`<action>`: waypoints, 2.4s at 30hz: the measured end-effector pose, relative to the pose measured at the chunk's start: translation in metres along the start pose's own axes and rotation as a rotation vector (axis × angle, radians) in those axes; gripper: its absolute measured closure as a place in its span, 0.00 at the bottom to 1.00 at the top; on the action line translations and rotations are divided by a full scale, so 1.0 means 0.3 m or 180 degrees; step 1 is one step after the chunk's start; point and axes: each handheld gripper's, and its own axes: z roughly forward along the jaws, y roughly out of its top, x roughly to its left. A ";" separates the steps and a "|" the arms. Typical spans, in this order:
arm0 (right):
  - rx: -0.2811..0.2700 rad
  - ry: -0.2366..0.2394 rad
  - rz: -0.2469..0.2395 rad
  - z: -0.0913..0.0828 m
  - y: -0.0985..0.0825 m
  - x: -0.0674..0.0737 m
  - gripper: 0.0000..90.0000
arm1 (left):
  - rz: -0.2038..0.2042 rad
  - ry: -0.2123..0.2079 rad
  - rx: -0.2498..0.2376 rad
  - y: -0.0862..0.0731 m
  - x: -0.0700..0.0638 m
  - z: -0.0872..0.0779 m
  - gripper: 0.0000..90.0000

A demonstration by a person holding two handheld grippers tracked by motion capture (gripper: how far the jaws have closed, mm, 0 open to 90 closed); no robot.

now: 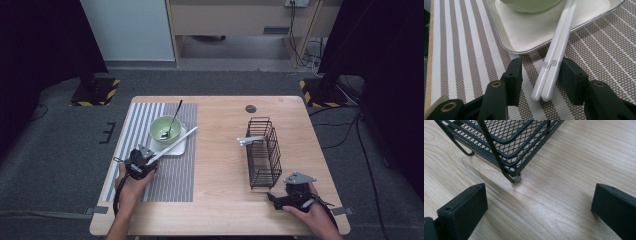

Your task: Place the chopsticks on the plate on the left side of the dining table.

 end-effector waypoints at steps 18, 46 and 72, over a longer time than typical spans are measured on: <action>0.0000 -0.0004 0.0003 -0.001 0.000 0.001 0.00 | -0.0155 0.0108 -0.0038 -0.015 0.044 0.004 0.52; -0.0002 -0.0010 0.0016 -0.003 -0.003 0.004 0.00 | -0.0271 0.0296 -0.0106 -0.025 0.106 0.012 0.50; 0.0002 -0.0008 0.0017 -0.006 -0.005 0.006 0.00 | -0.0300 0.0361 -0.0169 -0.030 0.129 0.004 0.49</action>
